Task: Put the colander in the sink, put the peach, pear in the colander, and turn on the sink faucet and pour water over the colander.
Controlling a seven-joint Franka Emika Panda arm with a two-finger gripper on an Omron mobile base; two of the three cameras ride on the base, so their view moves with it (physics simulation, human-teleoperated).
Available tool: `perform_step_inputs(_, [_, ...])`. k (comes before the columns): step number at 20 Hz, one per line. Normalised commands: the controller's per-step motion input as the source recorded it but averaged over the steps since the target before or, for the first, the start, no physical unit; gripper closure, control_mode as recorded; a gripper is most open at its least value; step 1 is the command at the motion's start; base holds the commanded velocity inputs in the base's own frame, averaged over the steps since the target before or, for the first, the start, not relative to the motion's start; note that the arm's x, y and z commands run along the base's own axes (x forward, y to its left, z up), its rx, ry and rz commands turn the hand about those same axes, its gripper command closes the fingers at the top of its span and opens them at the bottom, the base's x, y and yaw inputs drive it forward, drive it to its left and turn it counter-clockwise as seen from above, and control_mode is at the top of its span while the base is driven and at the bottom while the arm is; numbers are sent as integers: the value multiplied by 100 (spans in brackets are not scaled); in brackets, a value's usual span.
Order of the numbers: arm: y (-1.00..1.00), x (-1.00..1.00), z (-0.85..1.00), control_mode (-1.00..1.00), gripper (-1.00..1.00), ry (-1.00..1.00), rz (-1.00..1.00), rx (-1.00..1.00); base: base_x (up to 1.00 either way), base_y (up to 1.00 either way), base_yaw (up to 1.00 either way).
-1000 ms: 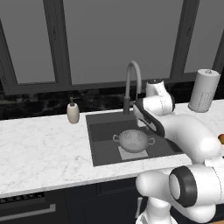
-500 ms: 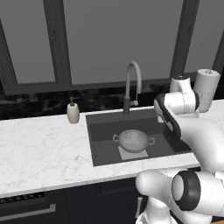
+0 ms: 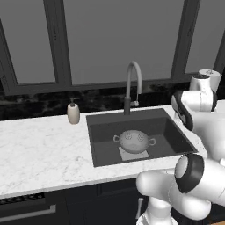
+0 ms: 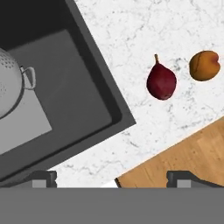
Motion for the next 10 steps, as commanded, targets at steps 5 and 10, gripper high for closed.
perform_step_inputs(5, [-76, -7, 0, -100, -100, 0, -6, 9, 0, 0, 0])
perform_step_inputs(10, [-54, 0, -16, -100, -100, 0, 0, 7, 0, 0, 0])
